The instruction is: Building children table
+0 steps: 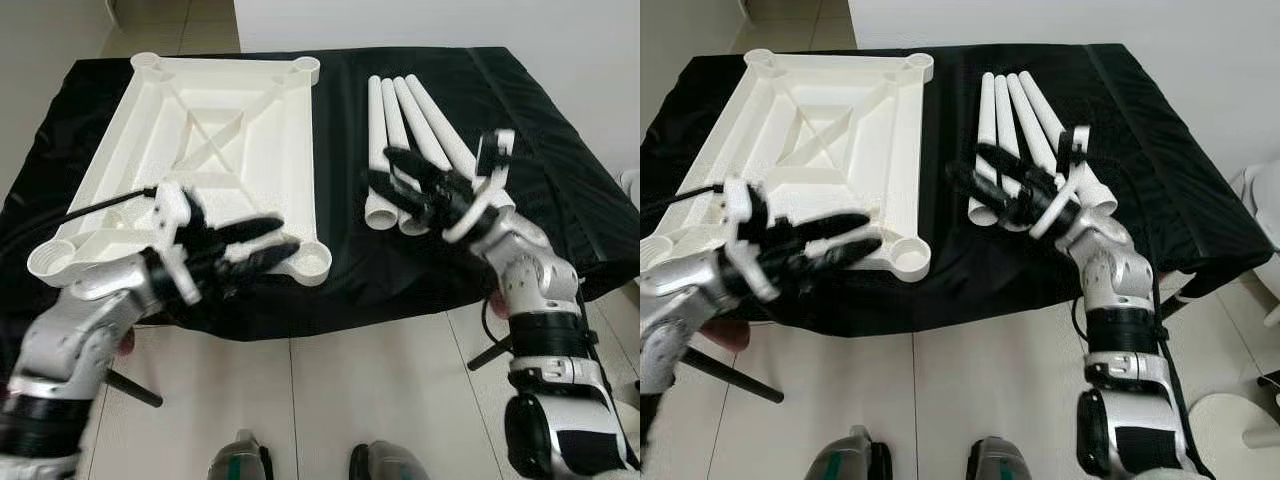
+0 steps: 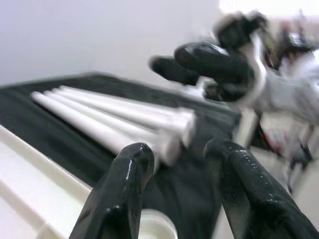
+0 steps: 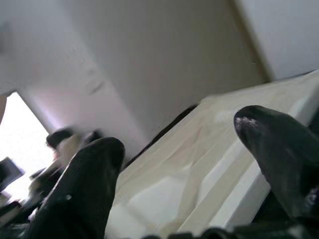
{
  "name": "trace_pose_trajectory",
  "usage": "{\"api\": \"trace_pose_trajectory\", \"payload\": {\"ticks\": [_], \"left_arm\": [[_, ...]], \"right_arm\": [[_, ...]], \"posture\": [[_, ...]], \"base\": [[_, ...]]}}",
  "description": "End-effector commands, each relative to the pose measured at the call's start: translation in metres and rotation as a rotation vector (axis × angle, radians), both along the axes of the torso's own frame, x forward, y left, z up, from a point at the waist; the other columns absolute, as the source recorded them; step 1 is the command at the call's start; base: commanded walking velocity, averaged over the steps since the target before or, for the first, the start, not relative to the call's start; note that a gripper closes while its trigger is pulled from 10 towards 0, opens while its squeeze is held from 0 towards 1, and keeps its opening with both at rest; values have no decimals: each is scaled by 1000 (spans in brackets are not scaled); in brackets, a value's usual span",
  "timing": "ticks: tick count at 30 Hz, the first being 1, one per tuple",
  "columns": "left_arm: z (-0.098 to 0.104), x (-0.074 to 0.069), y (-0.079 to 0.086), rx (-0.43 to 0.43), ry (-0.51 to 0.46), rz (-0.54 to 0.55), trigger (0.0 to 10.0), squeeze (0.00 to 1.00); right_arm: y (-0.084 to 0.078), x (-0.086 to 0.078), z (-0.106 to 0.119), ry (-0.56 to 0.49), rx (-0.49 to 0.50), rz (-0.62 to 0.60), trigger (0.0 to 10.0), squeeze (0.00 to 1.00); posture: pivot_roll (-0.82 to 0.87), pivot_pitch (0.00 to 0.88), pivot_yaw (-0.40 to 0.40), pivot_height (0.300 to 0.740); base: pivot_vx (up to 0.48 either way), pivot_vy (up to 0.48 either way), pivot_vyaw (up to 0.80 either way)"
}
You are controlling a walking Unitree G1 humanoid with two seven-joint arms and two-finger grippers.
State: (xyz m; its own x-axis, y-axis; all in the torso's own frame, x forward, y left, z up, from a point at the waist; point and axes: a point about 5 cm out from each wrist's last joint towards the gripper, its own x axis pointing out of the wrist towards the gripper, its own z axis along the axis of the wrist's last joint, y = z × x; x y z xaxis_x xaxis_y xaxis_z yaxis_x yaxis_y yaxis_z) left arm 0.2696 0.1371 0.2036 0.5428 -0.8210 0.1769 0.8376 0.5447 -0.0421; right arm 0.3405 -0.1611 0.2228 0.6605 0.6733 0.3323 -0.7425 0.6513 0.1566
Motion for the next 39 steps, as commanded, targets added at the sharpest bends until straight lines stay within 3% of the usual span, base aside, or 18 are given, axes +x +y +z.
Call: {"api": "trace_pose_trajectory", "payload": {"ticks": [1,2,3,5,6,8,9,11,12,20,22,27,29,32,35,39], "left_arm": [[0,12,2,-44,34,153,10000,0],[0,12,2,-44,34,153,10000,0],[-1,19,3,-55,48,233,10000,0],[-1,19,3,-55,48,233,10000,0],[-4,25,2,-89,105,258,10000,0],[-4,29,2,-115,126,282,10000,0],[-5,44,6,-162,162,363,10000,0],[-5,44,6,-162,162,363,10000,0],[-7,56,13,-152,158,456,10000,0],[-4,68,20,-85,55,588,10000,0],[-5,77,22,-21,2,699,10000,0],[-13,78,24,76,-53,780,10000,0],[-13,78,24,76,-53,780,10000,0],[-29,73,28,64,-3,794,10000,0],[-51,58,33,78,21,850,10000,0],[-54,57,32,84,18,860,10000,0]], "right_arm": [[-6,3,1,0,4,-143,10000,0],[-6,3,1,0,4,-143,10000,0],[-7,3,0,-6,-5,-185,10000,0],[-7,3,0,-6,-5,-185,10000,0],[-7,4,-1,-7,1,-225,10000,0],[-8,4,-1,-13,-1,-268,10000,0],[-7,8,-4,17,11,-355,10000,0],[-7,8,-4,17,11,-355,10000,0],[-4,10,-6,18,-22,-389,10000,0],[-1,9,-13,-38,-111,-520,10000,0],[-5,7,-26,-25,-134,-624,10000,0],[-5,1,-39,-25,-171,-671,10000,0],[-5,1,-39,-25,-171,-671,10000,0],[-1,-7,-50,-29,-197,-685,10000,0],[0,-17,-69,-5,-216,-707,10000,0],[0,-18,-72,-4,-223,-714,10000,0]], "posture": [[-7,0,29,740],[-7,0,29,740],[-8,0,29,740],[-8,0,29,740],[-13,0,30,740],[-17,0,28,740],[-20,0,24,740],[-20,0,24,740],[-21,0,22,740],[-21,0,2,740],[-28,0,3,740],[-28,0,16,740],[-28,0,16,740],[-20,0,27,740],[-17,0,34,740],[-15,0,32,740]], "base": [[0,0,0],[0,0,0],[0,0,0],[0,0,0],[0,0,0],[0,0,0],[0,0,0],[0,0,0],[0,0,0],[0,0,0],[0,0,0],[0,0,0],[0,0,0],[0,0,0],[0,0,0],[0,0,0]]}}
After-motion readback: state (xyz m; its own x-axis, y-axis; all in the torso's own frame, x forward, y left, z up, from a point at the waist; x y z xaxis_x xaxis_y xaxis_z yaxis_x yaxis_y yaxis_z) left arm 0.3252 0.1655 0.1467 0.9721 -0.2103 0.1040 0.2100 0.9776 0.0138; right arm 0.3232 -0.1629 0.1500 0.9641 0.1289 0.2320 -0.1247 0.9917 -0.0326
